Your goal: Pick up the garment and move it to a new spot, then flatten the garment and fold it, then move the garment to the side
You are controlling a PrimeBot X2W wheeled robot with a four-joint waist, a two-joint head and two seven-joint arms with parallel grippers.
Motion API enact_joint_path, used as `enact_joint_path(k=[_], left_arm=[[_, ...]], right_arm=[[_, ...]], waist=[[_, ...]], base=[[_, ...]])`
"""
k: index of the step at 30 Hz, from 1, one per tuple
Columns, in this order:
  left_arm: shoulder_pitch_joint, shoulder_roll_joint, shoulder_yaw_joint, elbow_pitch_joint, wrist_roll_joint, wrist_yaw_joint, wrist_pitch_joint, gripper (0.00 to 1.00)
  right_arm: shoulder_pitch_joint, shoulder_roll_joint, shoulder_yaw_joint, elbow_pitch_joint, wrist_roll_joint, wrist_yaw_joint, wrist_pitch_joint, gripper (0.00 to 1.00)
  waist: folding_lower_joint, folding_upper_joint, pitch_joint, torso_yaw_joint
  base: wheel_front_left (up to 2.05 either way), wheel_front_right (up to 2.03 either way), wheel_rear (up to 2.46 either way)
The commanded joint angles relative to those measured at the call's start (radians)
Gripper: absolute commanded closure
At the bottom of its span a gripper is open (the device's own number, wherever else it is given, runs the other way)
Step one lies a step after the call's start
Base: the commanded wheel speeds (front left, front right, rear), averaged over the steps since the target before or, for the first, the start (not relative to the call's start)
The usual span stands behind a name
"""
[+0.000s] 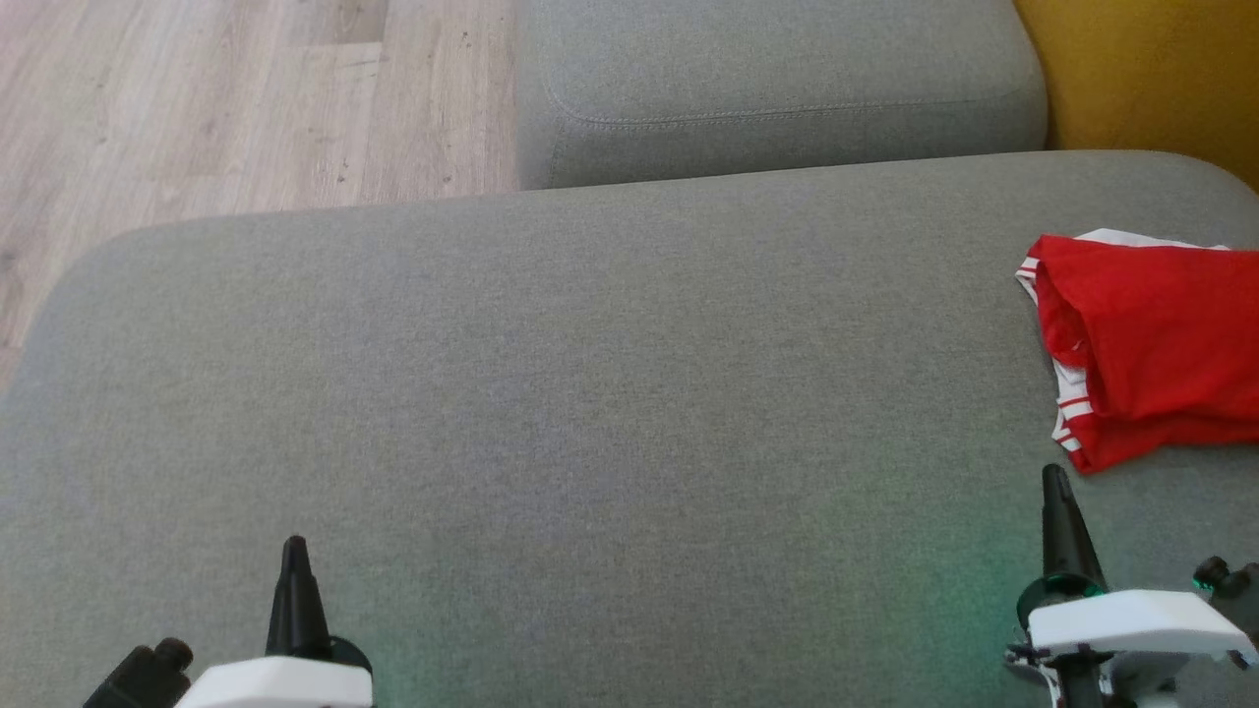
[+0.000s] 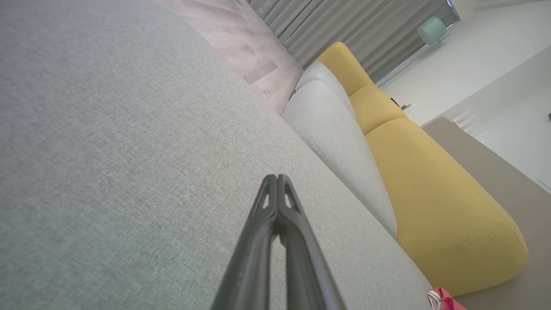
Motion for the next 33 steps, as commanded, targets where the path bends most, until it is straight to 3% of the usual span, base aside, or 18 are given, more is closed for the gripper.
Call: enact_joint_path(k=[1,33], left_arm=[[-0.063,0.014,0.029,-0.025,-0.031,-0.01,0.005,1.0],[-0.143,0.014,0.104,0.023,-0.404,-0.062,0.095,1.0]], right_arm=[[-0.048,-0.018,0.003,-0.028,0.033,0.0,0.006,1.0],[-0.12,-0.02,-0.047,-0.002,0.399,-0.001,0.095,1.0]], waist=[[-0.0001,0.0,0.0,0.0],[-0.0001,0.0,0.009,-0.004]], base=[[0.0,0.0,0.0],[0.0,0.0,0.0]])
